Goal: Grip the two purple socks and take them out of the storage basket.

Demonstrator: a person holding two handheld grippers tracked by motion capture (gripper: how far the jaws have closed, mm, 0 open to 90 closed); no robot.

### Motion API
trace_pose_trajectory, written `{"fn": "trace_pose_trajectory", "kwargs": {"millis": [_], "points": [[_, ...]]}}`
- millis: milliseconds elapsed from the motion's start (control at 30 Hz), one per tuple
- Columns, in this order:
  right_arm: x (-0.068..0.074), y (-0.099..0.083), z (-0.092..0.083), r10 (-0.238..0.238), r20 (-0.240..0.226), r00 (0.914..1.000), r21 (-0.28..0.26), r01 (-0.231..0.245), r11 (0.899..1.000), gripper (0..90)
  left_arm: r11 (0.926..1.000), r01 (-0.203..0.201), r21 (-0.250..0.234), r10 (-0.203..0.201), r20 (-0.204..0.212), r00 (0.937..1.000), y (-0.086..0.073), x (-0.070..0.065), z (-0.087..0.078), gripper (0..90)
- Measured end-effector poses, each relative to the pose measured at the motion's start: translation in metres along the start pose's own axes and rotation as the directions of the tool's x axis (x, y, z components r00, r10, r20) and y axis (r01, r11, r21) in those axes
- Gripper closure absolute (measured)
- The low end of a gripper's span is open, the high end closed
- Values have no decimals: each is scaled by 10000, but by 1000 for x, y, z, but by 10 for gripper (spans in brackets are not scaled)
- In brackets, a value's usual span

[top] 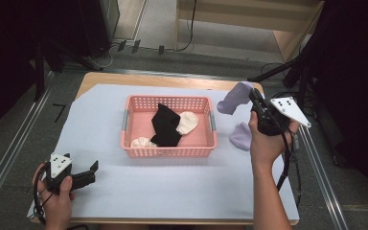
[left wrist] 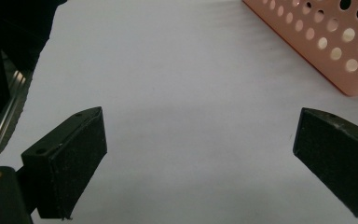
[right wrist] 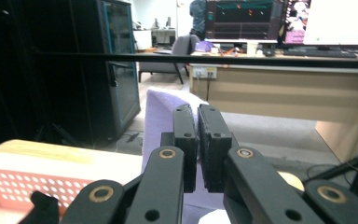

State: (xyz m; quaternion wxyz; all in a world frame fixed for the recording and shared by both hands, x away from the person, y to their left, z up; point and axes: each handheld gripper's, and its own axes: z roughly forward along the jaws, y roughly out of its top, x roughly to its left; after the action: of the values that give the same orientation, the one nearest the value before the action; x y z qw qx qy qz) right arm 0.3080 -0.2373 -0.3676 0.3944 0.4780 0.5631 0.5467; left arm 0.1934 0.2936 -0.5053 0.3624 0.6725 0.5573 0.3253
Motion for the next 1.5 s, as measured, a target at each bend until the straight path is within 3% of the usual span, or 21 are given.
{"fn": "trace_pose_trajectory", "kwargs": {"millis": [300, 400, 567, 833, 900, 967, 1033, 1133, 1167, 1367, 1500], "points": [[-30, -37, -11, 47, 572, 9984, 671, -85, 9977, 870, 10000, -9, -19, 9, -43, 10000, 0, -1, 0, 34], [-33, -44, -12, 95, 709, 9974, 814, -153, 9966, 870, 10000, -23, -26, 23, -45, 10000, 0, -1, 0, 34], [-43, -74, -14, 139, 834, 9964, 1448, -259, 9891, 868, 10000, -25, -44, 25, -77, 10000, 0, -1, 0, 34], [-54, -99, -20, 366, 997, 9943, 1959, -557, 9790, 854, 10000, -25, -66, 25, -86, 10000, 0, -2, 0, 34], [-56, -104, -21, 428, 932, 9947, 2082, -616, 9761, 804, 10000, -11, -43, 11, -90, 10000, 0, -2, 0, 34], [-58, -111, -26, 752, 755, 9943, 2069, -894, 9743, 677, 10000, -26, -47, 26, -90, 10000, 0, -2, -1, 34], [-58, -112, -28, 835, 697, 9941, 2018, -960, 9747, 643, 10000, -31, -40, 30, -97, 9999, 0, -2, -1, 34], [-61, -115, -33, 1229, 642, 9903, 1878, -1329, 9732, 470, 10000, -37, -44, 37, -91, 10000, 0, -2, -1, 34], [-60, -115, -38, 1454, 450, 9883, 1894, -1514, 9702, 368, 10000, -36, -51, 35, -94, 9999, 0, -2, -1, 34], [-63, -112, -53, 1726, 24, 9850, 1787, -1702, 9691, 256, 10000, -5, -56, 4, -108, 9999, 0, -2, -1, 34], [-70, -116, -66, 1620, 219, 9865, 1878, -1632, 9685, 224, 10000, -57, -40, 57, -108, 9999, 0, -2, -1, 34]]}}
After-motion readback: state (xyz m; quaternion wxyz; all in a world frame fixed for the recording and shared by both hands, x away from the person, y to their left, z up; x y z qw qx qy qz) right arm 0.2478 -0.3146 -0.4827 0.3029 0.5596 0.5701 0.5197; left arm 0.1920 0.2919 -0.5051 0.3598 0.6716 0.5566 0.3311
